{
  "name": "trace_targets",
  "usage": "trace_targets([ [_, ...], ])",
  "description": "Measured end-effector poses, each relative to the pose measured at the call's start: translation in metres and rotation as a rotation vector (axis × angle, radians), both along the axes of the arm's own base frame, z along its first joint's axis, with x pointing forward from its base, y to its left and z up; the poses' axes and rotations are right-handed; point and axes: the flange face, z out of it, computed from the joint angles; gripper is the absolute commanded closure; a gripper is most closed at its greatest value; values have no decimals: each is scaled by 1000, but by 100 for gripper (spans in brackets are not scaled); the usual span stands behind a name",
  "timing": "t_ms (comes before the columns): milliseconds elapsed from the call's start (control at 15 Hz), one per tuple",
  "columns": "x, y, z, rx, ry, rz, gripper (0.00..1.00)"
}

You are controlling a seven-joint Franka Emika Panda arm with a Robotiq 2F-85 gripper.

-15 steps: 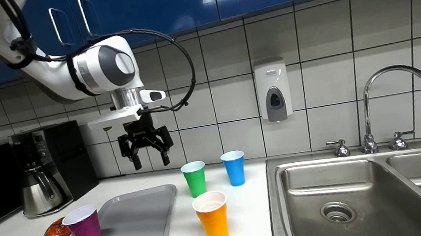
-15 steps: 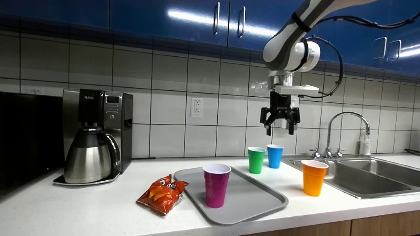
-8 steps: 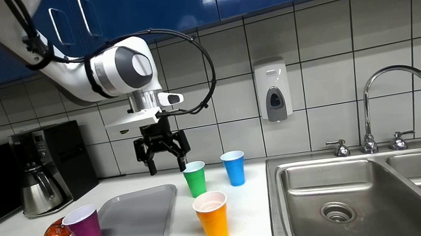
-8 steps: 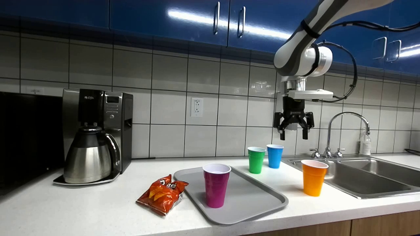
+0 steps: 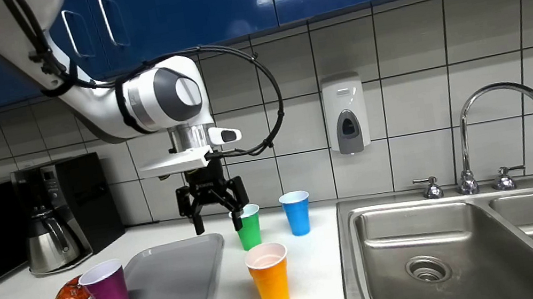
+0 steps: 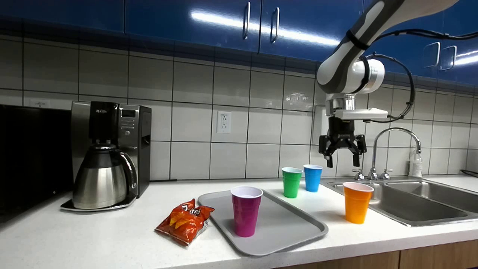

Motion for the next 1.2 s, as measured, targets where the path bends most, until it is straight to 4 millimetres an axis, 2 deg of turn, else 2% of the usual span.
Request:
trace_targets([
  [467, -1, -18, -13, -13, 25, -21, 0],
  [1200, 9, -28, -48, -21, 19, -20, 0],
])
